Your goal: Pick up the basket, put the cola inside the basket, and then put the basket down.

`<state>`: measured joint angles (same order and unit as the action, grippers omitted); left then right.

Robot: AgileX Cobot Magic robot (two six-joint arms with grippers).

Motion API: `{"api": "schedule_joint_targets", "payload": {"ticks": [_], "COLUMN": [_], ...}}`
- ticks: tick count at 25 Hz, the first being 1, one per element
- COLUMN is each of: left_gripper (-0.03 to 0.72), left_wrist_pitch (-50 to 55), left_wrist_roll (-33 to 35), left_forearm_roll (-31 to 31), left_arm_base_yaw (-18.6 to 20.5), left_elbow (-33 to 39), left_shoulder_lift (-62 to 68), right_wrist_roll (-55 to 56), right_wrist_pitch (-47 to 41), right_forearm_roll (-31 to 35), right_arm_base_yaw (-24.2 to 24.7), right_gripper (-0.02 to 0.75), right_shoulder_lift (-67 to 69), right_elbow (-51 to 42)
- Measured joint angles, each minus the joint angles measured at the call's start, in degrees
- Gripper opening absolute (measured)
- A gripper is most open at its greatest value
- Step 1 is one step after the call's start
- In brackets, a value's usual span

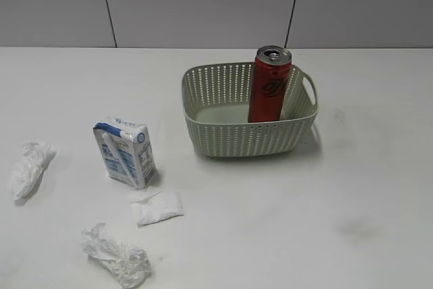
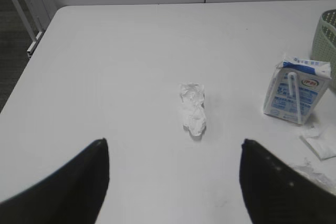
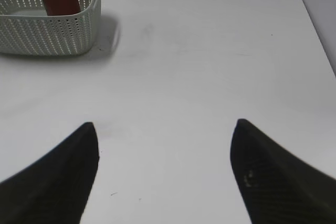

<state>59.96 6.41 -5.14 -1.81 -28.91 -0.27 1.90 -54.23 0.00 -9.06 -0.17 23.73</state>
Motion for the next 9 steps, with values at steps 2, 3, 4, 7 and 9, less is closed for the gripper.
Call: {"api": "schedule_joint_targets", "payload": {"ticks": [2,3,4,7,9], "left_gripper": [0.586,0.586,0.586,0.586,0.586], "left_wrist_pitch": [0.0,0.0,0.0,0.0,0.0], "left_wrist_roll": [0.0,0.0,0.0,0.0,0.0], "left_forearm_roll": [0.0,0.0,0.0,0.0,0.0], "left_arm_base_yaw": [0.0,0.0,0.0,0.0,0.0], "left_elbow": [0.0,0.0,0.0,0.0,0.0], "left_shoulder_lift": [0.0,0.0,0.0,0.0,0.0], "right_wrist_roll": [0.0,0.0,0.0,0.0,0.0], "right_wrist_pitch": [0.0,0.0,0.0,0.0,0.0], "right_forearm_roll": [0.0,0.0,0.0,0.0,0.0], "right_arm_base_yaw": [0.0,0.0,0.0,0.0,0.0], "right_gripper": [0.592,0.592,0.592,0.592,0.592], "right_shoulder_lift": [0.0,0.0,0.0,0.0,0.0], "right_elbow": [0.0,0.0,0.0,0.0,0.0]}}
